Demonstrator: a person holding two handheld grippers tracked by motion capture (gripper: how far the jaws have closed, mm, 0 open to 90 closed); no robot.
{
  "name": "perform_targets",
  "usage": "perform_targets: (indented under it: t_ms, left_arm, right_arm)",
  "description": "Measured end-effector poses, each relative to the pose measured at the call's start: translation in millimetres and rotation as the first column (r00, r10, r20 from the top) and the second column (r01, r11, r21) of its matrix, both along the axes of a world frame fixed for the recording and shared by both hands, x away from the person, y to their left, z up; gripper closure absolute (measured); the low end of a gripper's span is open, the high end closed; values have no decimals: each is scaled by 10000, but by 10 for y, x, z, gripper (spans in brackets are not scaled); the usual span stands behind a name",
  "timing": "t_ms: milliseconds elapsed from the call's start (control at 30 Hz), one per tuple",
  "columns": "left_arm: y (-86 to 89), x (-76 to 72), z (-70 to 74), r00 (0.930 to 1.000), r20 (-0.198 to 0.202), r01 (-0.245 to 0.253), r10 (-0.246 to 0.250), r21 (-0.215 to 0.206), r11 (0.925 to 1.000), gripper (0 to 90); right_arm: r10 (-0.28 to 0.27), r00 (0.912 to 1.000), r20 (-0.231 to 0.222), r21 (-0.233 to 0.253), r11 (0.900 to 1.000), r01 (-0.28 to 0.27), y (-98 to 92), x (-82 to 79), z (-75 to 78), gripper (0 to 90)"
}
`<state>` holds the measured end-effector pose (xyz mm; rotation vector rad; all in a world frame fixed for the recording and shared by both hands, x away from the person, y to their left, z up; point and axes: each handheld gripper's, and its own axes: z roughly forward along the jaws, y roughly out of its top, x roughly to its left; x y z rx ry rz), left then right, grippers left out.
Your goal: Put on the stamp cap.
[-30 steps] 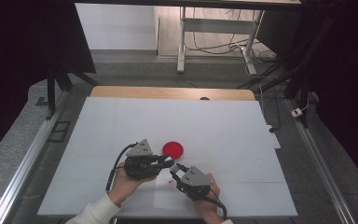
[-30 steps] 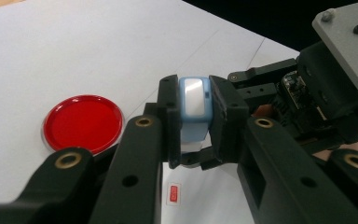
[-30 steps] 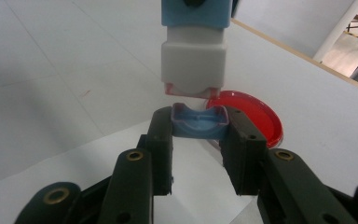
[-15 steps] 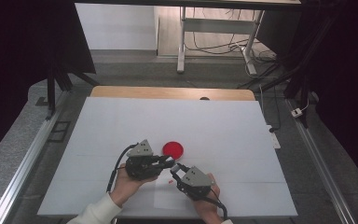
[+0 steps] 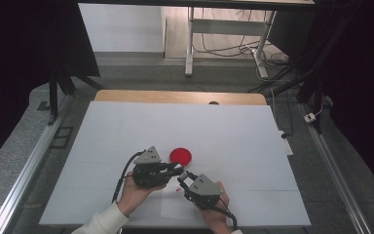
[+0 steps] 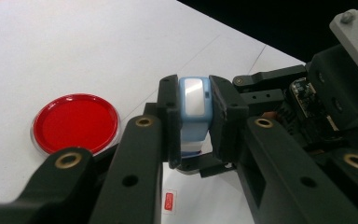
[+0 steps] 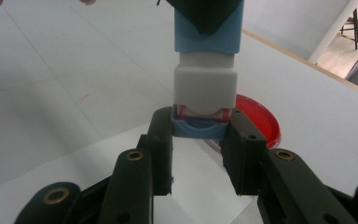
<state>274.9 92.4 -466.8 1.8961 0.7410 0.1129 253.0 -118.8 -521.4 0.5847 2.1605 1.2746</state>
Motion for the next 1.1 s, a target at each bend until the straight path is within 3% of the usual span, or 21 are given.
perform_targets:
  t_ms: [267, 1100]
  left_arm:
    - [-11, -2, -18, 9999, -98, -40, 39, -121, 9999, 751]
    - [-67, -41, -29, 9996, 114, -269, 265, 355, 9990, 753]
  right_arm:
    - [-124, 9999, 40, 104, 9999, 124, -9, 2, 6, 647]
    - [-473, 9986, 242, -181, 9987, 477, -13, -5, -11, 647]
